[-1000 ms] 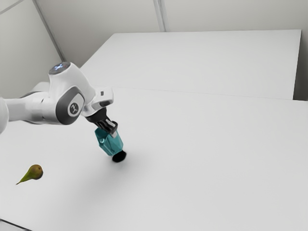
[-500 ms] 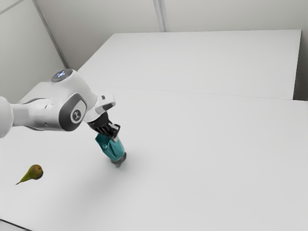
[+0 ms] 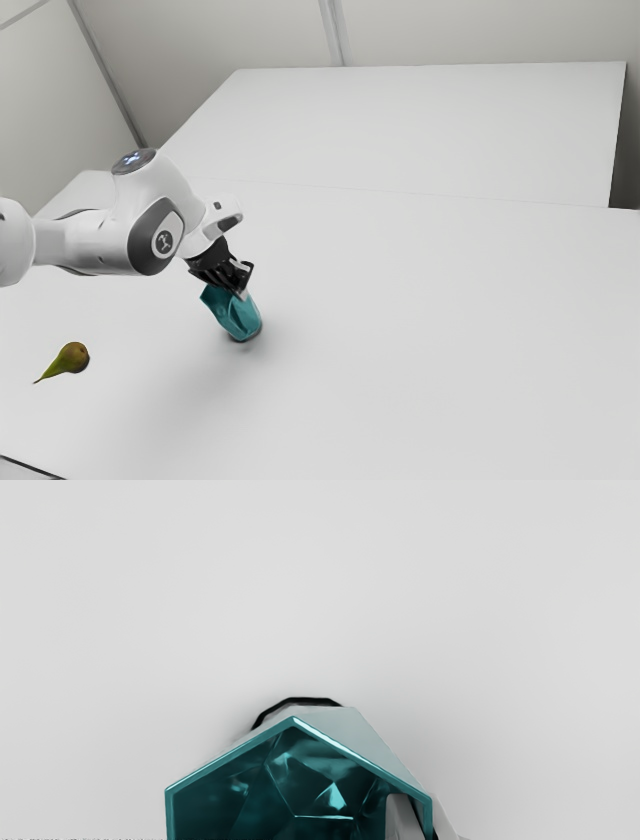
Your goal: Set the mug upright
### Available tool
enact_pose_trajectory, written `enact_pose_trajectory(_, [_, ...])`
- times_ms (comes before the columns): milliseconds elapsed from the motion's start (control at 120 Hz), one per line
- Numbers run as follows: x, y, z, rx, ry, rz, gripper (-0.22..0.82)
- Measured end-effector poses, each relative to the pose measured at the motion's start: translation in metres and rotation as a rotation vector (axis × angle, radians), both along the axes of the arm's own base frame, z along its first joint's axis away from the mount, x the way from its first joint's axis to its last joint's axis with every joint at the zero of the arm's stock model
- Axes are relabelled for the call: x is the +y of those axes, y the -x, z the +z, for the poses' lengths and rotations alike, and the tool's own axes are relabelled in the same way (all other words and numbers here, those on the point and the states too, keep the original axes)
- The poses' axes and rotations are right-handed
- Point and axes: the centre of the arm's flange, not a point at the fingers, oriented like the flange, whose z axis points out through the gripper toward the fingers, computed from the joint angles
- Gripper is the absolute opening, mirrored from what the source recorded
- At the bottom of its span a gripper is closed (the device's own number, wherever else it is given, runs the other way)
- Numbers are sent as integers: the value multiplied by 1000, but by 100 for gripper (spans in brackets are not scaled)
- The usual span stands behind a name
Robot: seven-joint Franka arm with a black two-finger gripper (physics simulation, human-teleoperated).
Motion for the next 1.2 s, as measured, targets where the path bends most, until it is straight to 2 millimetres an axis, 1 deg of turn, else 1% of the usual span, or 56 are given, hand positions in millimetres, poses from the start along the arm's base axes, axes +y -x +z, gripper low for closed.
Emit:
enact_pose_trajectory(133, [0,-1,-1,6,12,17,-11])
enact_pose_trajectory(325, [-1,-1,0,6,21,31,7])
enact_pose_trajectory(433, [-1,-2,4,-2,23,36,15])
enact_pose_trajectory(550, [0,-4,10,-16,25,41,20])
enact_pose_trajectory(683, [0,-8,20,-36,27,44,24])
enact_pose_trajectory(733, [0,-12,27,-48,27,43,25])
enact_pose_trajectory(800, [-1,-23,42,-62,24,34,27])
enact_pose_trajectory(858, [-3,-32,51,-61,21,23,32])
enact_pose_trajectory(958, [-6,-63,70,-37,4,-9,43])
enact_pose_trajectory(1017, [-8,-77,80,-15,-12,-30,47])
enact_pose_trajectory(1133, [-11,-91,107,16,-53,-70,53])
enact_pose_trajectory(1200, [-12,-92,118,39,-75,-88,55])
